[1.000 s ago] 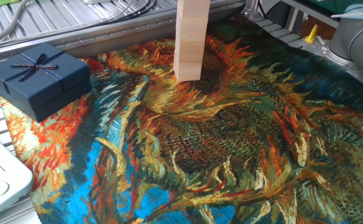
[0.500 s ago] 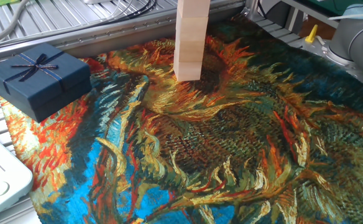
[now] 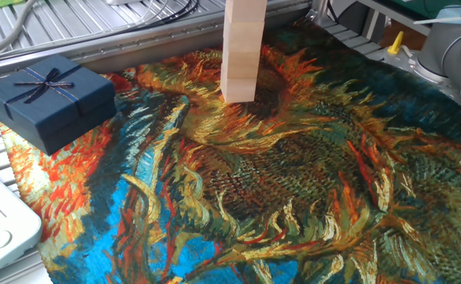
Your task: Stack the blocks in a vertical line of five
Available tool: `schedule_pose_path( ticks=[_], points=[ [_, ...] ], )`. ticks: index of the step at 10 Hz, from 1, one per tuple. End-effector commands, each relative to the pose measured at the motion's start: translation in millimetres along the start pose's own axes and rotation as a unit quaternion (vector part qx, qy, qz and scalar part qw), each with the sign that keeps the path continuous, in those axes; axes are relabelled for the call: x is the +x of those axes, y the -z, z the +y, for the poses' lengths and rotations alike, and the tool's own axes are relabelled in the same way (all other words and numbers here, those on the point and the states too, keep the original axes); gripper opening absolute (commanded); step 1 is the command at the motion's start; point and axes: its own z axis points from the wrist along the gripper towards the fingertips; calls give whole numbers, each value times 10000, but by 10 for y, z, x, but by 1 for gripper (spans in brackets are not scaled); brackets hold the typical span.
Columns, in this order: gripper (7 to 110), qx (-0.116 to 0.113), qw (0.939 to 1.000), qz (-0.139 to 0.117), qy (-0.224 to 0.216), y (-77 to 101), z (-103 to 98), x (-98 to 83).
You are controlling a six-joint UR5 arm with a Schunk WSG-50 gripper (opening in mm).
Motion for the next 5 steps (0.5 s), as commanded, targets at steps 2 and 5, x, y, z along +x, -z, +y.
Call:
schedule_pose_path(
  ticks=[2,5],
  points=[
    [88,-38,9982,-588,81,-221,-161,-522],
    [88,150,9991,-388,108,-443,-255,-519]
  ],
)
